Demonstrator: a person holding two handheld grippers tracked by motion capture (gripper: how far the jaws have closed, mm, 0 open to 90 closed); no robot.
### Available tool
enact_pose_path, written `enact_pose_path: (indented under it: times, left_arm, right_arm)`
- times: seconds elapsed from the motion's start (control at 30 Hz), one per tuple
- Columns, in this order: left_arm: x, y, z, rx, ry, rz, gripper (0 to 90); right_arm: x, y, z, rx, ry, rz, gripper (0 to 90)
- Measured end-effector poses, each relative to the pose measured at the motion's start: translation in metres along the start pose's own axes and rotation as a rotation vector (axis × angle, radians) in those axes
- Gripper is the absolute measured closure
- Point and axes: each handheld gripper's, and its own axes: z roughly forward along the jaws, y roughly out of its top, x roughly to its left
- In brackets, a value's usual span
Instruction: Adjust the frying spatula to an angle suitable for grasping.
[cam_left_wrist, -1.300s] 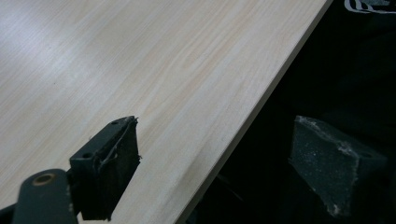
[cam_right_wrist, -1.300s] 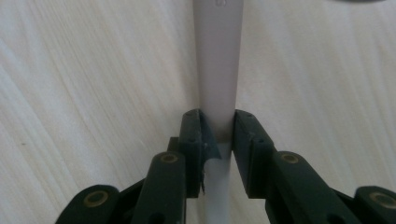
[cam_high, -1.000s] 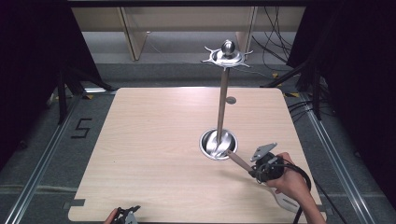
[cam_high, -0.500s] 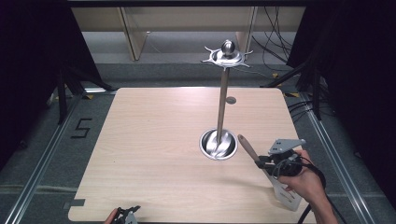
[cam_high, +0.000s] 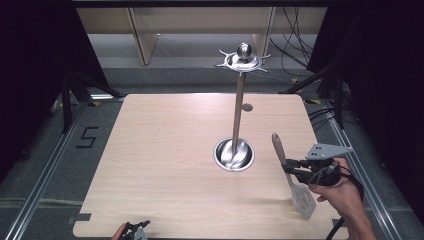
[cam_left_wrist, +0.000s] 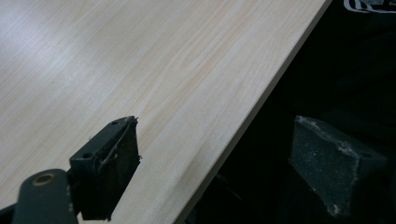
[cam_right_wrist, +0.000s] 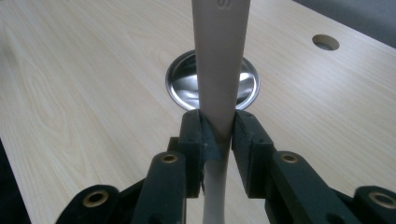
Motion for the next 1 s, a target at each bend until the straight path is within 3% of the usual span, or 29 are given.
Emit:
enact_pose_path:
  times: [0.03,0.13,0.17,0.37,0.43,0.47,0.6,0.63,0.7,0.8,0.83,0.87,1.0]
  left_arm:
    - [0.000,0.000,0.000,0.001,0.003,0.005,15.0]
    - [0.000,0.000,0.000,0.001,0.001,0.004,15.0]
    - [0.001,0.000,0.000,0.002,0.005,0.011,15.0]
    - [0.001,0.000,0.000,0.000,0.005,0.007,15.0]
    - [0.000,0.000,0.000,0.000,0.002,-0.001,15.0]
    - [0.000,0.000,0.000,0.001,0.001,0.000,15.0]
    - [0.001,0.000,0.000,0.002,0.002,0.008,15.0]
    - [0.000,0.000,0.000,0.002,0.000,0.004,15.0]
    - [0.000,-0.001,0.002,-0.005,-0.006,-0.012,15.0]
    - [0.000,0.000,0.002,0.000,0.013,-0.001,15.0]
    - [-0.001,0.000,0.002,-0.001,0.013,-0.003,15.0]
    - [-0.001,0.000,0.002,0.000,0.012,-0.002,15.0]
    - [-0.001,-0.001,0.002,0.001,0.006,-0.004,15.0]
  right_arm:
    - [0.001,0.000,-0.002,-0.005,0.005,0.019,74.7]
    - [-0.002,0.001,-0.005,-0.033,0.000,0.007,74.8]
    - [-0.001,0.001,-0.006,-0.037,0.003,0.022,74.7]
    - [-0.004,0.006,-0.012,-0.084,-0.016,0.000,74.8]
    - [-0.003,0.007,-0.013,-0.103,-0.011,0.024,74.8]
    - [-0.005,0.008,-0.012,-0.119,-0.013,0.005,74.8]
    - [-0.004,0.010,-0.015,-0.136,-0.002,0.039,74.8]
    - [-0.006,0.011,-0.015,-0.146,-0.002,0.019,74.9]
    - [-0.006,0.012,-0.017,-0.146,0.004,0.031,74.9]
    - [-0.005,0.014,-0.019,-0.174,0.002,0.034,74.9]
    - [-0.007,0.015,-0.020,-0.173,0.002,0.013,74.9]
    - [-0.006,0.016,-0.021,-0.175,0.008,0.034,74.9]
    - [-0.006,0.019,-0.021,-0.199,0.011,0.034,75.0]
